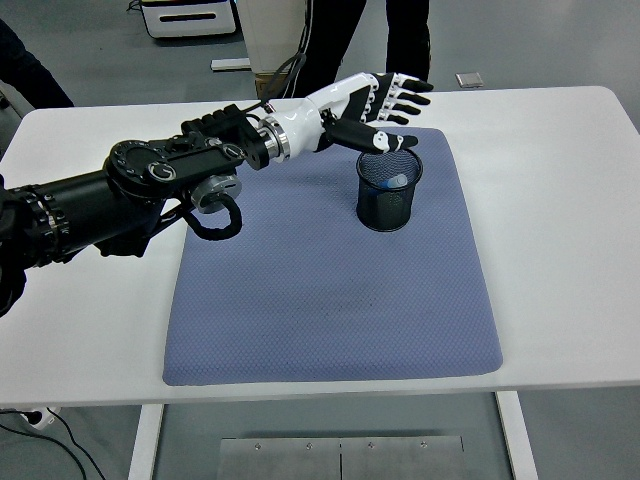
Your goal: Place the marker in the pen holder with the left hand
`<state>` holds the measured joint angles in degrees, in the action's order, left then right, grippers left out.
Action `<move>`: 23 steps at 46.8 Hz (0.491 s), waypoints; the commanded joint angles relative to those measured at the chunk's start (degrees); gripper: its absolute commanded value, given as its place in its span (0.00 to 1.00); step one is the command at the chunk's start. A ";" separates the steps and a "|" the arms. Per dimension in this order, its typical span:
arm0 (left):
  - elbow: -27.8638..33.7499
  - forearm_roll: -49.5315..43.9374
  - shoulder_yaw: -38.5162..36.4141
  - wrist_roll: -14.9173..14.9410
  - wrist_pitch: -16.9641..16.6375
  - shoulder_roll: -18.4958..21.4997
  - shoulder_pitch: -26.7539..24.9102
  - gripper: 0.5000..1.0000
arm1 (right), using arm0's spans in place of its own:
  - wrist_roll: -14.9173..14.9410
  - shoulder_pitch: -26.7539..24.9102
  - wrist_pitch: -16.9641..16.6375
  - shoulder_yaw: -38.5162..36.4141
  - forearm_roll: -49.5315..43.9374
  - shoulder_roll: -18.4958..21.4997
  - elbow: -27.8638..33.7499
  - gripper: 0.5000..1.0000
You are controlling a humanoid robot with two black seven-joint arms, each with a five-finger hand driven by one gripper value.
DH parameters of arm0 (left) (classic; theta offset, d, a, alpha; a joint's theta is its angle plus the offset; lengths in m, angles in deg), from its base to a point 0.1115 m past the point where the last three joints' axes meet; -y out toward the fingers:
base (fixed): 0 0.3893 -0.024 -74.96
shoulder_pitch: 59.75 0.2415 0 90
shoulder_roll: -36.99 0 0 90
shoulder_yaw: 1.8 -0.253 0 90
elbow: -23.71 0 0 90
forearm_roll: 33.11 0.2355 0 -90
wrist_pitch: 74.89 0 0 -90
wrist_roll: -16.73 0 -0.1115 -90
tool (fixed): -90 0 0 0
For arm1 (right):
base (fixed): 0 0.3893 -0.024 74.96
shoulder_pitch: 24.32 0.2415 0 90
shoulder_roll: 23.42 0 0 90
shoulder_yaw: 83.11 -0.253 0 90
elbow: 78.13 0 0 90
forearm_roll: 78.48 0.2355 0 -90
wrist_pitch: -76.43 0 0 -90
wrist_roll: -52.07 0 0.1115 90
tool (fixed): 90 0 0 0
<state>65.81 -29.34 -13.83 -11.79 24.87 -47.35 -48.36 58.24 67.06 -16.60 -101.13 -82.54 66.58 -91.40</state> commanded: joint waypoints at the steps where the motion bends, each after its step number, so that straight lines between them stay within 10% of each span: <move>1: 0.00 0.09 1.92 -2.42 -0.01 2.68 0.13 1.00 | -0.02 0.02 0.04 0.00 0.01 0.00 0.01 1.00; 23: -4.84 -0.08 12.29 -2.86 0.43 12.62 9.53 1.00 | -0.02 0.02 -0.05 0.00 0.01 0.00 0.01 1.00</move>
<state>61.00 -29.34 -3.87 -14.62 25.20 -35.51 -40.25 58.24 67.10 -16.59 -101.13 -82.53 66.59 -91.37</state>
